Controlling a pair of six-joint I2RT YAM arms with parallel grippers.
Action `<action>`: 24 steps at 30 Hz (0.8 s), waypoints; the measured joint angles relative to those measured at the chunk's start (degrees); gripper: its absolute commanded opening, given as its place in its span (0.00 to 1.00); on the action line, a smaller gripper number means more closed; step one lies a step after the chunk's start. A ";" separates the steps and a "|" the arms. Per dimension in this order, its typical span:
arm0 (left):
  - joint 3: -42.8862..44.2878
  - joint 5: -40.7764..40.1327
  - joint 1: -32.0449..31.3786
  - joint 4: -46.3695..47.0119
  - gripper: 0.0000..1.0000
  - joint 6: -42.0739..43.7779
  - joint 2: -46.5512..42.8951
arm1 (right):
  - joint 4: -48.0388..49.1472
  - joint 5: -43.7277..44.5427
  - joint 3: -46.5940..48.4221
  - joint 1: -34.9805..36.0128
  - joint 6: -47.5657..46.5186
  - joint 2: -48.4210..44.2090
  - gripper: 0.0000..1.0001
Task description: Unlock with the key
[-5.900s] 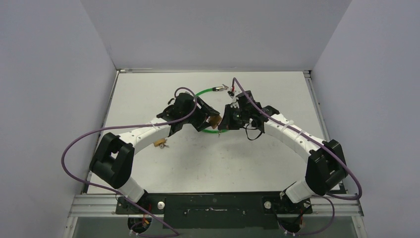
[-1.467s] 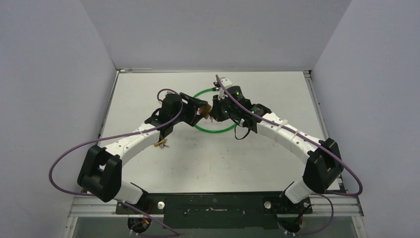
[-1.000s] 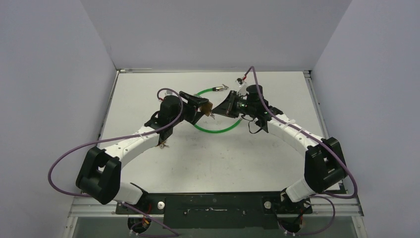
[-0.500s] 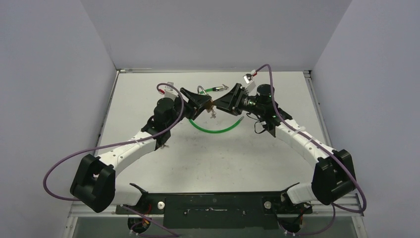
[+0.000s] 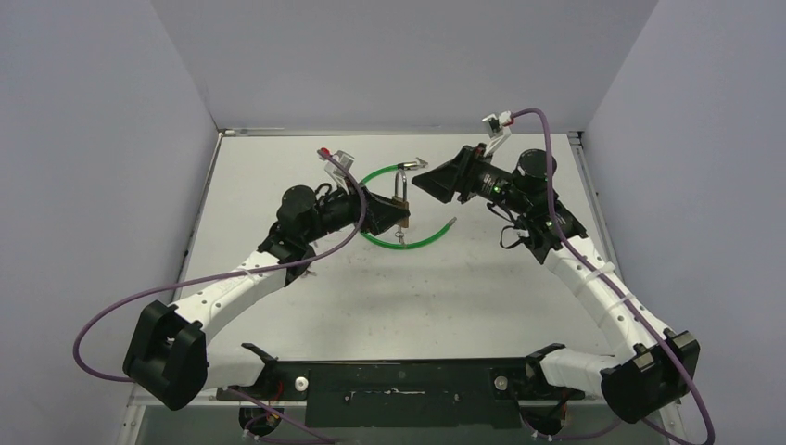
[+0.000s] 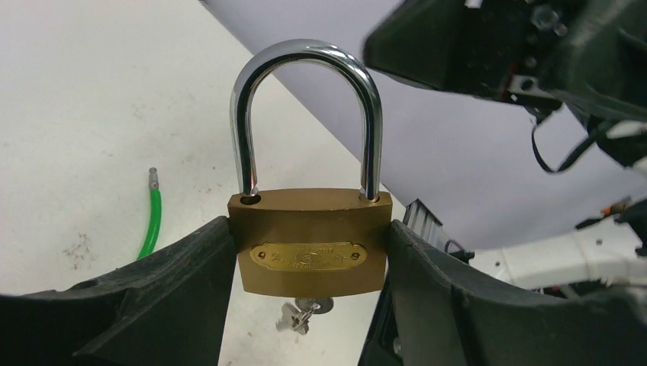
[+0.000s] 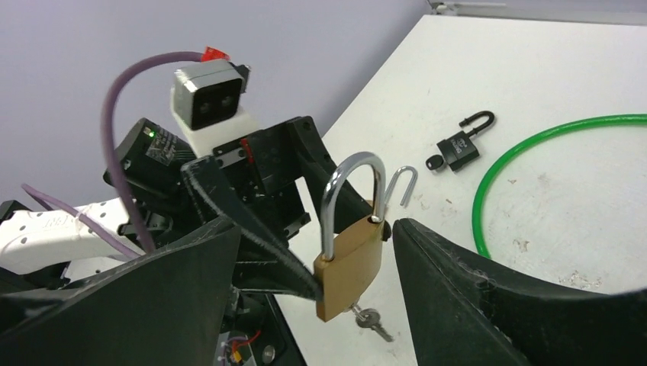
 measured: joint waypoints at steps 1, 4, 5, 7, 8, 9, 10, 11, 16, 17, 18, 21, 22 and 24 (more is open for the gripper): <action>0.28 1.68 -0.02 0.17 0.00 1.64 0.00 | -0.59 -0.52 0.70 0.02 -0.39 0.72 0.75; 0.87 6.08 -0.09 0.83 0.00 5.79 -0.02 | -1.62 -2.51 2.34 0.02 -0.68 3.06 0.75; 0.92 6.86 -0.09 1.07 0.00 6.56 -0.02 | -1.79 -3.26 2.73 0.02 -0.63 3.87 0.75; 0.92 8.09 -0.09 1.51 0.00 7.91 -0.02 | -2.03 -4.48 3.06 0.02 -0.46 5.01 0.72; 0.92 8.35 -0.09 1.68 0.00 8.41 -0.02 | -2.23 -5.20 3.13 0.02 -0.31 5.49 0.69; 0.92 8.59 -0.09 1.81 0.00 8.72 -0.02 | -2.32 -5.99 3.17 0.02 -0.04 5.95 0.66; 0.92 8.92 -0.09 2.08 0.00 8.96 -0.02 | -2.40 -6.51 3.21 0.02 0.20 6.29 0.63; 0.92 9.27 -0.09 2.36 0.00 9.11 -0.02 | -2.49 -7.23 3.45 0.04 0.70 6.75 0.60; 0.92 10.88 -0.07 3.30 0.00 9.60 0.07 | -2.58 -10.86 5.60 0.17 2.84 9.68 0.40; 0.92 11.02 0.00 3.32 0.00 9.75 0.20 | -2.54 -11.58 6.03 0.39 3.15 10.14 0.33; 0.92 11.10 0.04 3.28 0.00 9.90 0.35 | -2.51 -12.28 6.43 0.46 3.52 10.54 0.24; 0.92 11.21 0.07 2.45 0.00 10.03 0.66 | -1.99 -14.23 7.10 0.81 4.81 11.50 0.06; 0.92 11.26 0.09 2.34 0.00 10.23 0.79 | -1.90 -14.67 7.10 0.90 5.40 11.67 0.01; 0.92 11.41 0.09 2.27 0.00 10.73 0.98 | -1.33 -15.80 7.10 1.07 6.56 11.89 0.00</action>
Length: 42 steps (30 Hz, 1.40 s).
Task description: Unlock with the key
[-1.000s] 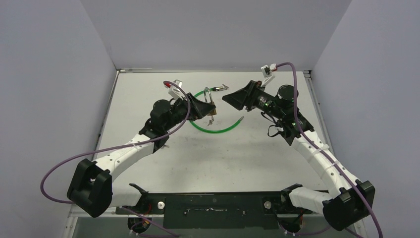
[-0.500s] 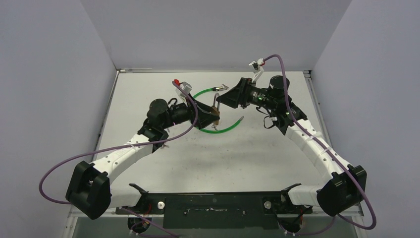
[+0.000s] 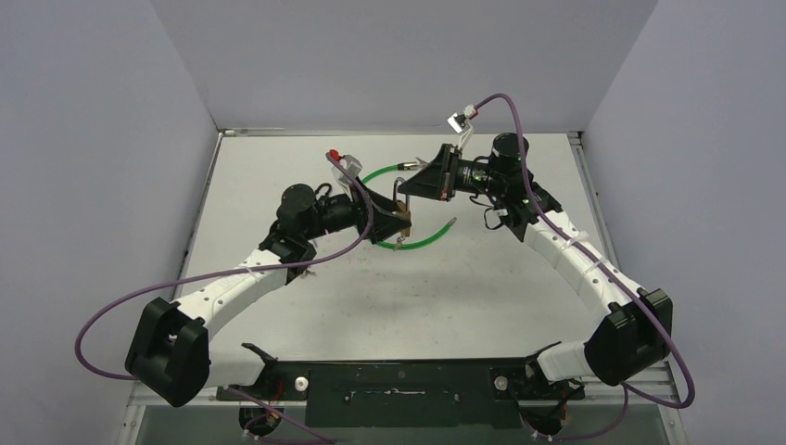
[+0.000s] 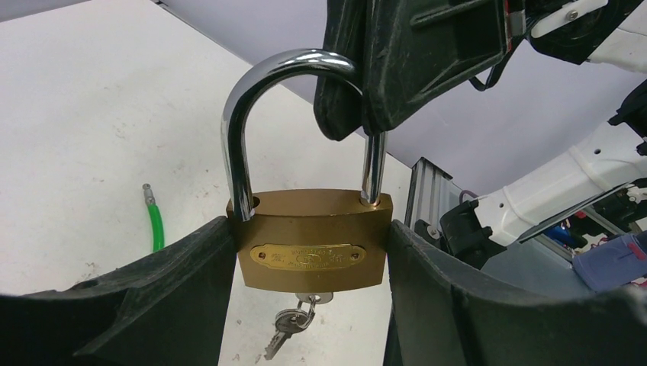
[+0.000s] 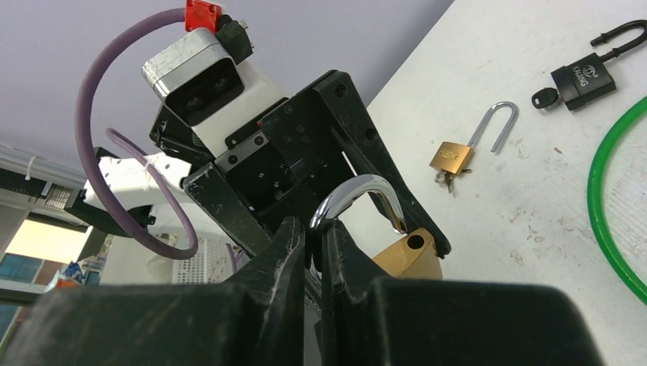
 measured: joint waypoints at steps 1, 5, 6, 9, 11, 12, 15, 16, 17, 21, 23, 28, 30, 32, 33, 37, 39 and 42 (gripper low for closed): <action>0.00 0.15 0.00 0.02 0.04 0.09 0.02 | 0.28 -0.22 -0.02 0.04 0.24 0.09 0.00; 0.00 1.07 0.02 0.13 0.64 0.07 0.02 | 4.24 -2.43 -1.53 0.02 1.16 0.17 0.00; 0.00 1.33 0.02 -0.02 0.75 0.00 0.07 | 5.84 -2.99 -2.23 0.02 1.51 0.17 0.00; 0.37 1.92 0.04 -1.27 0.97 -0.98 0.33 | 10.08 -4.83 -4.63 -0.42 2.14 0.17 0.00; 1.14 2.19 0.02 -2.47 0.97 -1.07 0.33 | 12.37 -5.66 -6.62 -0.50 2.62 0.20 0.00; 1.33 2.29 0.09 -2.93 0.97 -1.25 0.33 | 13.05 -6.08 -7.28 -0.68 2.67 0.20 0.00; 1.40 2.34 0.13 -3.69 0.97 -1.22 0.31 | 15.08 -6.97 -8.74 -1.22 3.39 0.20 0.00; 1.40 2.21 0.13 -3.89 0.97 -1.22 0.31 | 15.85 -7.08 -9.35 -1.44 3.65 0.17 0.00; 1.40 1.97 0.15 -4.09 0.96 -1.20 0.28 | 16.83 -7.37 -10.12 -1.49 4.02 0.17 0.00; 0.94 0.66 0.17 -2.47 0.76 -1.40 -0.42 | 18.45 -8.09 -12.20 -1.49 5.53 0.17 0.00; 0.42 -0.02 0.15 -0.55 0.60 -1.81 -1.11 | 18.53 -8.48 -12.92 -1.51 5.88 0.17 0.00; -0.11 -1.62 0.92 -0.52 0.19 -2.03 -1.29 | 18.78 -9.55 -13.22 -1.99 6.80 0.04 0.00; -0.11 -2.60 1.27 -0.96 0.10 -2.23 -0.96 | 18.40 -9.90 -13.22 -2.60 6.84 -0.17 0.00; -0.11 -2.99 1.60 -1.53 0.07 -2.58 -0.46 | 17.62 -9.73 -13.22 -2.89 6.73 -0.39 0.00; -0.11 -3.06 1.60 -1.68 0.04 -2.71 -0.20 | 16.81 -9.49 -13.22 -2.91 6.51 -0.42 0.00; -0.11 -3.04 1.60 -3.26 0.00 -3.93 1.20 | 10.75 -7.26 -12.98 -3.23 3.67 -0.42 0.00; -0.11 -2.84 1.60 -3.63 0.00 -4.92 2.40 | 7.08 -5.55 -12.66 -3.37 1.60 -0.42 0.00; -0.11 -2.56 1.62 -4.46 0.00 -6.67 4.20 | 1.55 -2.01 -12.44 -3.43 -2.21 -0.42 0.00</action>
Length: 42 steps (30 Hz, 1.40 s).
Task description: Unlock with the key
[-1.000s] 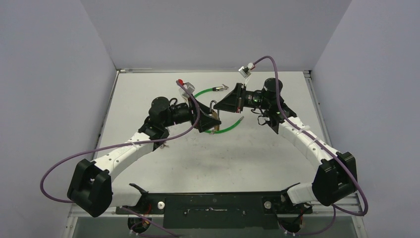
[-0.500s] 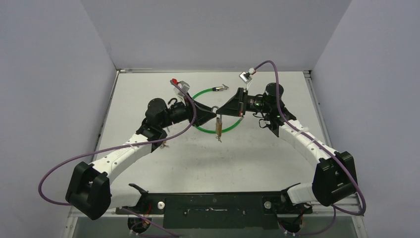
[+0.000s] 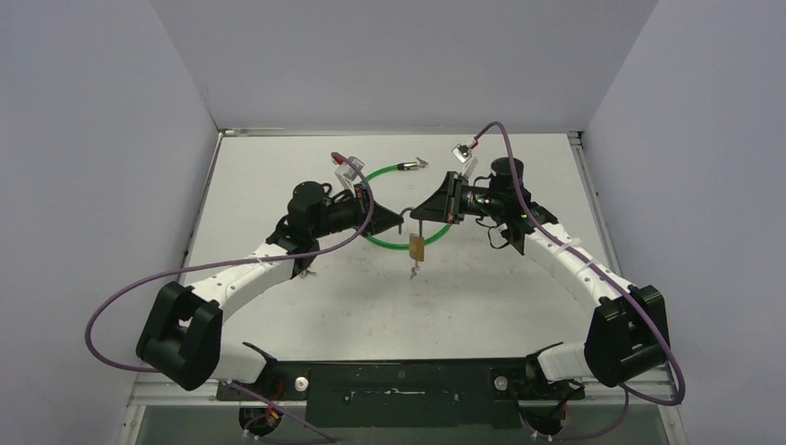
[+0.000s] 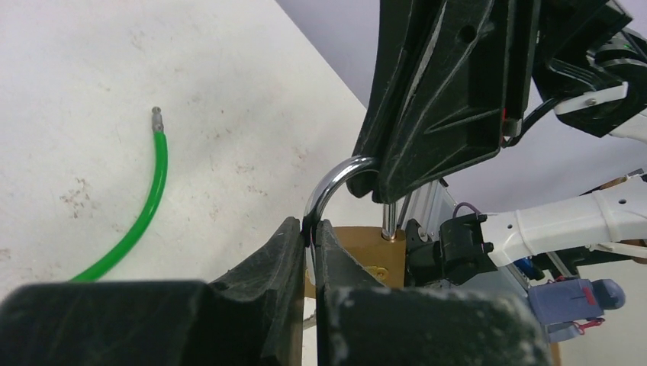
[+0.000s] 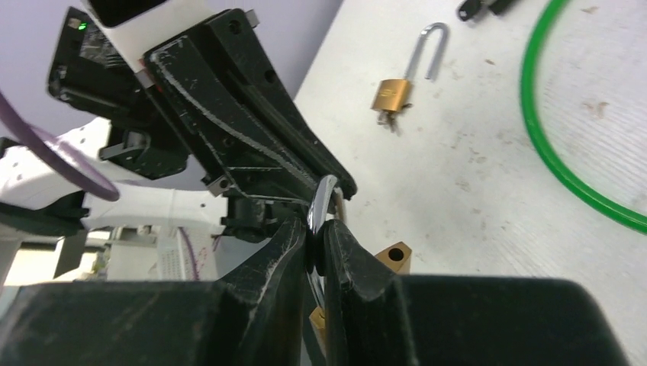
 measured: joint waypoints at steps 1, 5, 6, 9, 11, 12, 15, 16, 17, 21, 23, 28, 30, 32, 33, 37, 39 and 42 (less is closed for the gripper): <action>0.00 0.07 -0.02 -0.31 0.00 -0.52 0.55 | -1.49 1.22 0.00 -0.04 -1.07 0.00 0.00; -0.02 0.13 -0.55 -1.66 0.00 -2.19 2.25 | -4.48 5.64 -1.18 -0.37 -4.52 -0.04 0.00; -0.02 0.15 -0.85 -2.01 0.00 -2.67 2.78 | -5.14 6.67 -1.75 -0.50 -5.27 -0.04 0.00; 0.00 0.04 -2.16 -2.51 0.00 -4.26 5.27 | -8.92 9.49 -2.91 -0.72 -7.87 -0.04 0.00; 0.17 -0.15 -3.23 -2.58 0.00 -5.40 7.87 | -12.11 11.37 -3.32 -0.76 -9.46 -0.04 0.00; 0.33 -0.26 -3.80 -2.62 0.00 -5.95 9.31 | -13.55 12.28 -3.67 -0.85 -10.25 -0.04 0.00; 1.18 -0.72 -5.86 -2.75 0.00 -7.10 13.75 | -17.31 14.95 -5.42 -1.31 -12.17 -0.07 0.00; 1.40 -1.01 -6.40 -2.80 0.00 -7.65 15.41 | -18.23 15.65 -5.95 -1.40 -12.57 -0.07 0.00; 1.53 -1.11 -7.15 -2.89 0.00 -8.02 16.46 | -19.08 16.46 -6.67 -1.42 -13.16 -0.07 0.00; 1.62 -1.33 -8.66 -2.82 0.00 -10.40 20.26 | -19.89 18.67 -9.79 -1.38 -14.23 0.37 0.00; 1.62 -1.44 -8.90 -2.89 0.00 -11.15 21.24 | -19.17 19.17 -10.84 -1.42 -14.34 1.44 0.00; 1.55 -3.15 -8.81 -3.87 0.00 -12.20 22.64 | -16.22 19.34 -11.58 -1.33 -14.32 5.38 0.00; 1.44 -4.09 -8.59 -4.55 0.00 -12.20 22.64 | -14.82 19.37 -11.58 -1.03 -14.23 6.95 0.00; 1.27 -4.59 -8.24 -5.44 0.00 -12.15 22.67 | -13.53 19.63 -11.56 -0.46 -14.21 8.46 0.00; 1.01 -4.92 -8.04 -5.60 0.00 -12.15 22.69 | -12.96 19.89 -11.56 -0.04 -14.19 9.29 0.00; -0.09 -5.90 -7.54 -6.54 0.00 -12.15 23.08 | -11.15 20.90 -11.52 1.68 -14.16 12.22 0.00; -0.50 -6.32 -7.37 -6.97 0.00 -12.13 23.43 | -10.38 21.27 -11.52 2.36 -14.16 13.46 0.00; -0.61 -6.62 -7.06 -7.41 0.04 -12.15 23.58 | -9.16 21.29 -11.54 2.73 -14.14 14.49 0.00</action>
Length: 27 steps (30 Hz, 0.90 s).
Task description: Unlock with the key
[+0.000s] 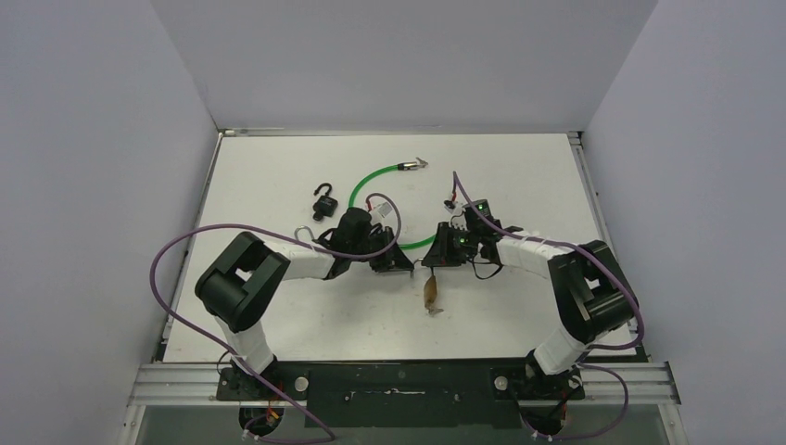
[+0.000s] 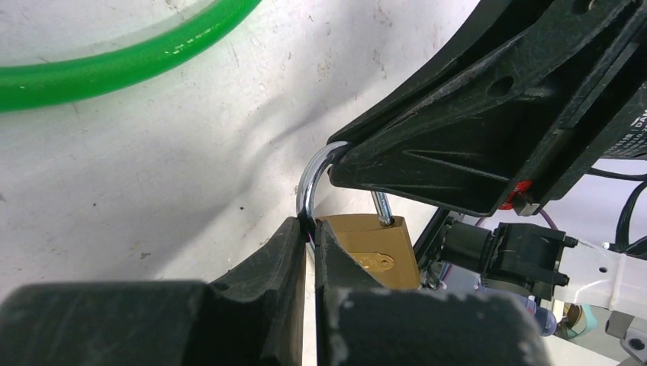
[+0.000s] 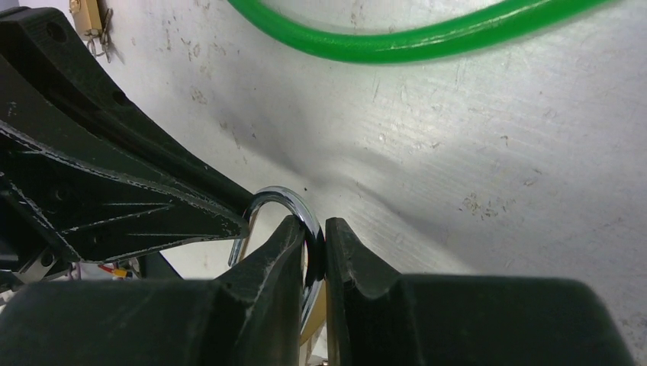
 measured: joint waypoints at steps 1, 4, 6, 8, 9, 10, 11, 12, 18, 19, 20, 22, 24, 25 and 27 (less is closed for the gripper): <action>0.00 -0.09 0.07 0.02 0.07 0.00 0.00 | 0.57 -0.04 0.00 0.00 0.00 0.20 0.00; 0.00 -0.24 0.42 0.09 0.17 0.02 0.00 | 2.12 -0.17 -0.04 0.04 0.24 0.55 0.00; 0.00 -0.15 0.48 0.31 0.22 -0.02 0.00 | 2.84 -0.20 -0.04 0.20 0.46 0.72 0.00; 0.00 -0.02 0.59 0.46 0.25 -0.09 0.00 | 3.82 -0.13 -0.04 0.42 0.72 1.31 0.00; 0.00 0.02 0.66 0.46 0.27 -0.13 0.00 | 4.39 -0.07 -0.04 0.50 0.96 1.79 0.00; 0.00 0.04 0.74 0.46 0.28 -0.13 0.00 | 4.90 -0.09 -0.04 0.57 1.29 2.25 0.00; -0.02 0.17 0.90 0.46 0.28 -0.15 0.00 | 5.31 -0.09 -0.04 0.63 1.68 2.69 0.00; -0.07 0.26 1.01 0.44 0.28 -0.13 0.00 | 5.77 -0.07 -0.04 0.79 1.99 3.08 0.00; -0.17 0.37 1.42 -0.92 0.24 0.72 0.00 | 7.06 0.02 0.09 1.46 2.86 4.11 0.00; -0.17 0.35 1.46 -1.42 0.24 1.14 0.00 | 7.28 0.02 0.09 1.64 2.95 4.22 0.00; -0.17 0.35 1.51 -2.03 0.24 1.51 0.00 | 7.45 0.02 0.11 1.86 3.06 4.24 0.00; -0.17 0.37 1.53 -3.37 0.32 2.01 0.00 | 7.80 0.02 0.20 2.32 3.23 4.28 0.00; -0.15 0.61 1.49 -4.37 0.37 2.56 0.00 | 8.44 -0.09 0.22 2.95 3.48 4.28 0.00; -0.13 1.01 1.38 -4.72 0.39 2.56 0.00 | 8.81 -0.20 0.22 3.30 3.56 4.28 0.00; -0.13 1.36 1.22 -5.18 0.39 2.62 0.00 | 9.44 -0.55 0.22 3.82 3.67 4.28 0.00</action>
